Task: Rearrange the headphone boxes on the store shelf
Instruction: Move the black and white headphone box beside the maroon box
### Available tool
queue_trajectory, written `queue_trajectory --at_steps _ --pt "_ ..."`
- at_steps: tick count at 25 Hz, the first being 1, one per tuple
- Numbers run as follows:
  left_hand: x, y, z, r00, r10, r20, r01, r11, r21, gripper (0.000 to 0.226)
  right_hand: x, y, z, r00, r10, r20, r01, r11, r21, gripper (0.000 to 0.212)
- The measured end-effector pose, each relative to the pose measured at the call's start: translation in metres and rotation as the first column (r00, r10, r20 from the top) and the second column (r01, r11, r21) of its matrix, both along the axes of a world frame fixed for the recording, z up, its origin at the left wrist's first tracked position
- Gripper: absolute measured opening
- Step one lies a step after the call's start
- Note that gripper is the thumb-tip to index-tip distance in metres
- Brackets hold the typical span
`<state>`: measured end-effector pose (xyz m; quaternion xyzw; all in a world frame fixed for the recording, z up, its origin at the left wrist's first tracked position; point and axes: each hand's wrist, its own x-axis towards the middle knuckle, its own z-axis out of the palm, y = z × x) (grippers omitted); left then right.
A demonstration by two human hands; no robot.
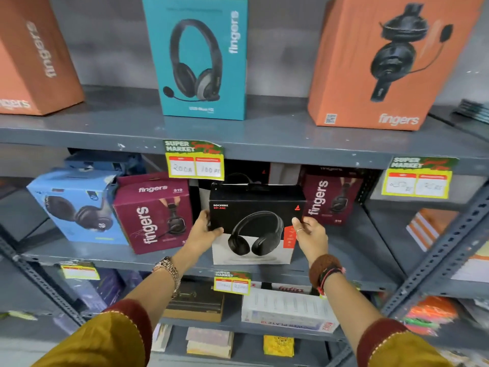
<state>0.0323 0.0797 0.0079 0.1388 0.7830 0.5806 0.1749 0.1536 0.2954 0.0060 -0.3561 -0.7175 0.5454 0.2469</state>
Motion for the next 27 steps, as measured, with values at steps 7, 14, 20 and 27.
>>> queue_trajectory --at_steps 7,14,20,27 --pt "-0.041 -0.004 -0.003 0.999 -0.032 -0.03 0.032 0.999 0.001 0.085 -0.056 -0.024 -0.006 0.992 -0.123 0.0 0.123 0.992 0.001 0.04" --pt "-0.049 -0.013 -0.018 0.997 -0.068 -0.034 0.07 0.996 0.055 0.092 -0.07 -0.021 -0.017 0.996 -0.088 0.013 0.089 0.993 -0.078 0.038" --pt "-0.038 -0.05 -0.048 0.986 -0.12 0.112 0.101 0.982 0.16 0.069 -0.05 -0.048 -0.044 0.992 -0.081 0.097 0.096 0.982 -0.165 0.021" --pt "-0.051 -0.138 -0.066 0.964 0.175 0.198 -0.228 0.932 0.283 0.037 -0.069 -0.153 -0.033 0.959 0.274 0.074 -0.256 0.949 -0.185 0.021"
